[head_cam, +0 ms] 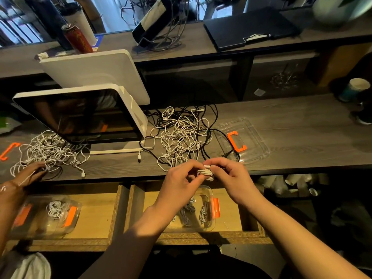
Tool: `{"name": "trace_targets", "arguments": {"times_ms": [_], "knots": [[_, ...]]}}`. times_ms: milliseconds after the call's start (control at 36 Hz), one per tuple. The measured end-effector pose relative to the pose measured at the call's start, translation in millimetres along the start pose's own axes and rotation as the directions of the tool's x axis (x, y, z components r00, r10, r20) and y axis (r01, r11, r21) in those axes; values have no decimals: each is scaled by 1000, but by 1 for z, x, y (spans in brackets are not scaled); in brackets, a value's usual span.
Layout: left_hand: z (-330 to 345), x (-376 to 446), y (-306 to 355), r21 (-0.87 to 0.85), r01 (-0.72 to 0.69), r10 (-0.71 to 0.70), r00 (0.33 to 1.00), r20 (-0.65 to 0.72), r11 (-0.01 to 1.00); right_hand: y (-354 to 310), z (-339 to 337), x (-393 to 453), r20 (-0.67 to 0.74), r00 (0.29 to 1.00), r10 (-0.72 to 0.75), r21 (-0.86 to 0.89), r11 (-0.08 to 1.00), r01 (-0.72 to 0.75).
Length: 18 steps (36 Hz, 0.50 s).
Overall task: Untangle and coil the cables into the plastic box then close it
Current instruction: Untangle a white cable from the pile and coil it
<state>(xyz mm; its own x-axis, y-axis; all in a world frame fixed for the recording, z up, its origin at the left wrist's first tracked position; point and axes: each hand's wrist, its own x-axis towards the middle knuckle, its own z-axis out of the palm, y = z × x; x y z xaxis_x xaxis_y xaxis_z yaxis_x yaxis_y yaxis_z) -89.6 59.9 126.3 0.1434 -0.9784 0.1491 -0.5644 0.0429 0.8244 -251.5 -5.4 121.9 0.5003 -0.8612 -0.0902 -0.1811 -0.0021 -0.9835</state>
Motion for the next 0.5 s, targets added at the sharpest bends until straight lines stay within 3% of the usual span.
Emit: {"name": "trace_targets", "arguments": {"times_ms": [167, 361, 500], "knots": [[3, -6, -1, -26, 56, -57, 997, -44, 998, -3, 4, 2, 19, 1000, -19, -137, 990, 21], [-1, -5, -1, 61, -102, 111, 979, -171, 993, -6, 11, 2, 17, 999, -44, -197, 979, 46], [-9, -8, -3, -2, -70, 69, 985, -159, 998, -10, 8, 2, 64, 998, -25, -163, 986, 35]]}}
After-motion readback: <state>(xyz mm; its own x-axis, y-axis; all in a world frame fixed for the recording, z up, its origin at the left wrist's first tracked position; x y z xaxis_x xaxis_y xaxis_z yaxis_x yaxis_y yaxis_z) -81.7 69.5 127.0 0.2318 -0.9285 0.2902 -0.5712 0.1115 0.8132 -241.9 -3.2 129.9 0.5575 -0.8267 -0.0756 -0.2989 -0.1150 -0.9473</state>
